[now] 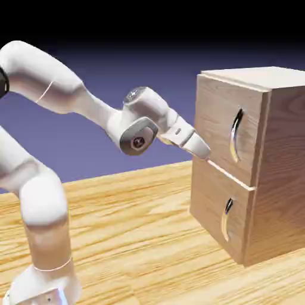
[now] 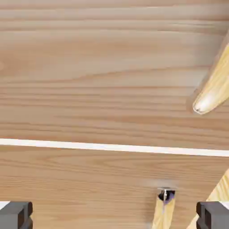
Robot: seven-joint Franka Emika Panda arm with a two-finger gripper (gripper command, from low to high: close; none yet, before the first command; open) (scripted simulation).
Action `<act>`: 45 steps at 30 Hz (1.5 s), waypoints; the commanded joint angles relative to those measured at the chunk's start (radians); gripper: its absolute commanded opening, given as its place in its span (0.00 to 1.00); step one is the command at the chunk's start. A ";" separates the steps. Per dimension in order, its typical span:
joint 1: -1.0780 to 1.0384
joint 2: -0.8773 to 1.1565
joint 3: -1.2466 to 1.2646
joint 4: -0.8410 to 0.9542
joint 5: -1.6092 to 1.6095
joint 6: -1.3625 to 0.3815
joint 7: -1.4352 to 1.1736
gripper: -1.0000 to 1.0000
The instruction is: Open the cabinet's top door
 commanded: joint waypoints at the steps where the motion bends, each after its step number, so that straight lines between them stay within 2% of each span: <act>1: 0.018 -0.015 -0.021 0.003 -0.044 -0.007 -0.027 1.00; 45: 0.800 -0.674 -0.924 0.144 -1.957 -0.328 -1.218 1.00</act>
